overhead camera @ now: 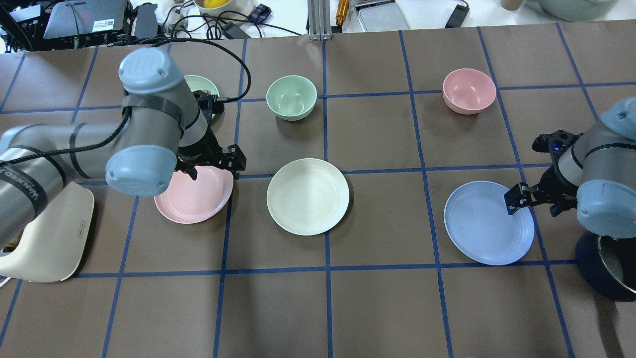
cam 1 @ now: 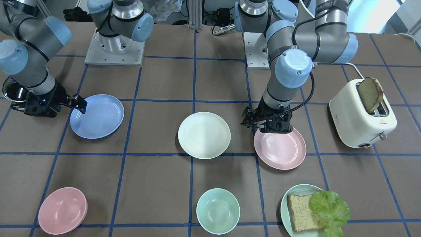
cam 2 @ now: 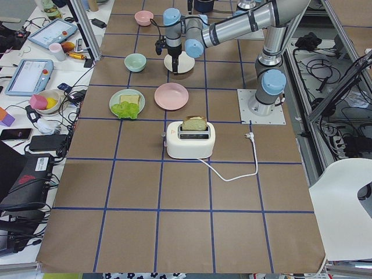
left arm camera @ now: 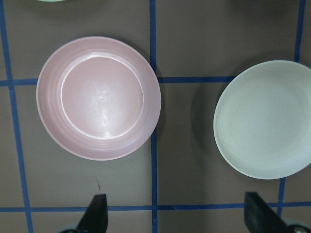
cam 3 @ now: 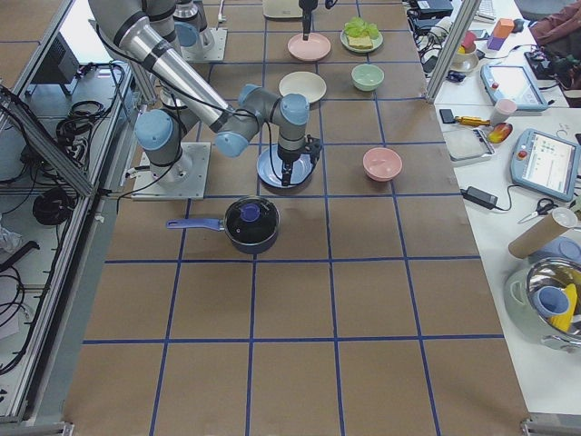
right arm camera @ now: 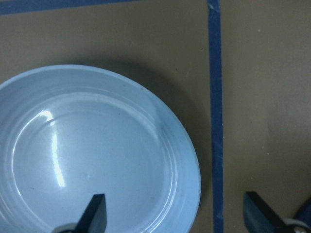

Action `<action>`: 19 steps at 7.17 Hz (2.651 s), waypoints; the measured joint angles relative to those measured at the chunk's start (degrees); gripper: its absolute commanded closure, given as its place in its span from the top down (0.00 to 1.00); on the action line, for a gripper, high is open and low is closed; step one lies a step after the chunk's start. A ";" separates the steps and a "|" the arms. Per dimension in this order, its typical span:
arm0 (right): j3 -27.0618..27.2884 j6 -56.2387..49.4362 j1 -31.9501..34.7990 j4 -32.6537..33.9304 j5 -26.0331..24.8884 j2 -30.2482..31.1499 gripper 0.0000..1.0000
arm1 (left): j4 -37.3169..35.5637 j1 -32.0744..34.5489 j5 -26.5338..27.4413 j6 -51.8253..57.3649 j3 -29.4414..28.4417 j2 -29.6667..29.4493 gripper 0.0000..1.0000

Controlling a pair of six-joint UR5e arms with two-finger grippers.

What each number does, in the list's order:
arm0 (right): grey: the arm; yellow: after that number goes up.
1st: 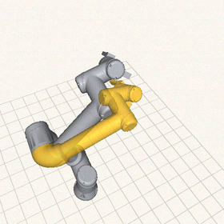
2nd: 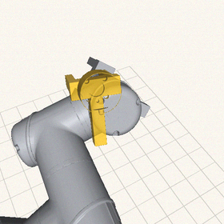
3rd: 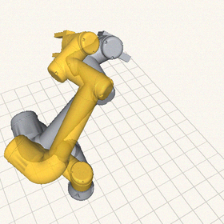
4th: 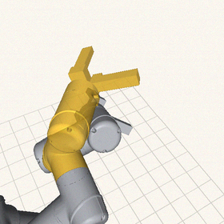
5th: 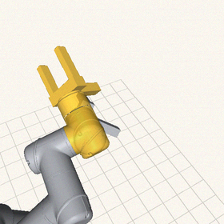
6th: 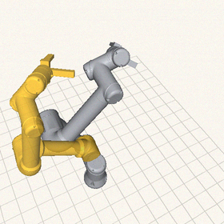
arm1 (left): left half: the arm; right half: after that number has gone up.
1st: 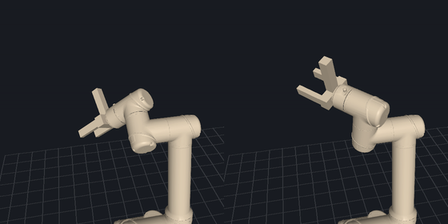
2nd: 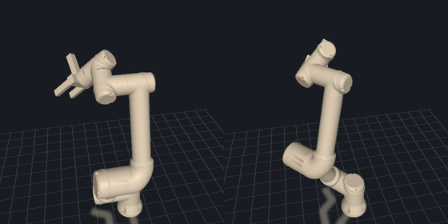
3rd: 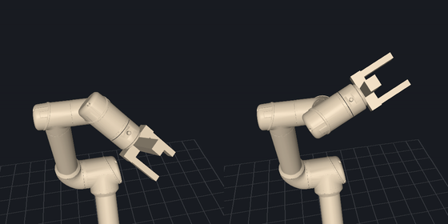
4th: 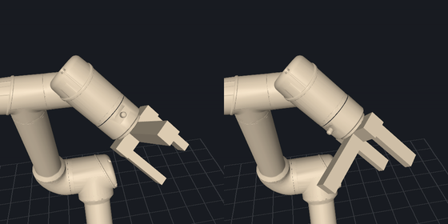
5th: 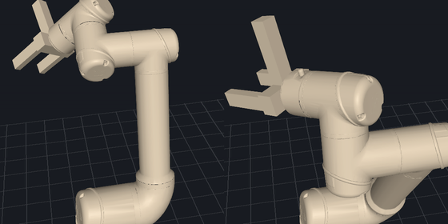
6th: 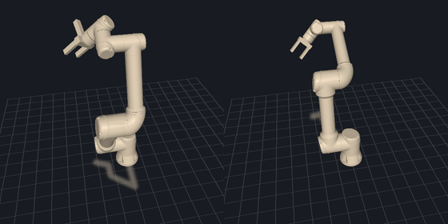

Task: Stack three plates with pink and blue
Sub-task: 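Grasp the pink plate rim with the left gripper while the right grasps the blue plate, then lift the pink plate with the left gripper and lower it onto the cream plate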

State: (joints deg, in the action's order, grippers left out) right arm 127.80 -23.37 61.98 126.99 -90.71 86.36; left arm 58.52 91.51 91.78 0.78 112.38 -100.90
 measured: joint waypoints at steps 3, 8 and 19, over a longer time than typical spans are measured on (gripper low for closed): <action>0.73 0.16 -1.77 1.47 0.39 -2.88 0.57 | -8.54 0.71 1.52 3.31 3.22 -6.75 0.00; 2.45 0.18 -5.10 1.37 0.72 -3.38 0.23 | -10.94 1.90 1.74 4.71 3.06 -7.21 0.00; -6.94 -0.07 -4.91 -8.70 3.15 -1.08 0.00 | 3.56 27.56 5.11 -22.86 -19.83 -13.94 0.00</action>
State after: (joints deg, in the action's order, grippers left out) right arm 120.86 -23.44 57.07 118.29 -87.55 85.28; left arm 62.08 119.07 96.89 -22.08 92.55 -114.84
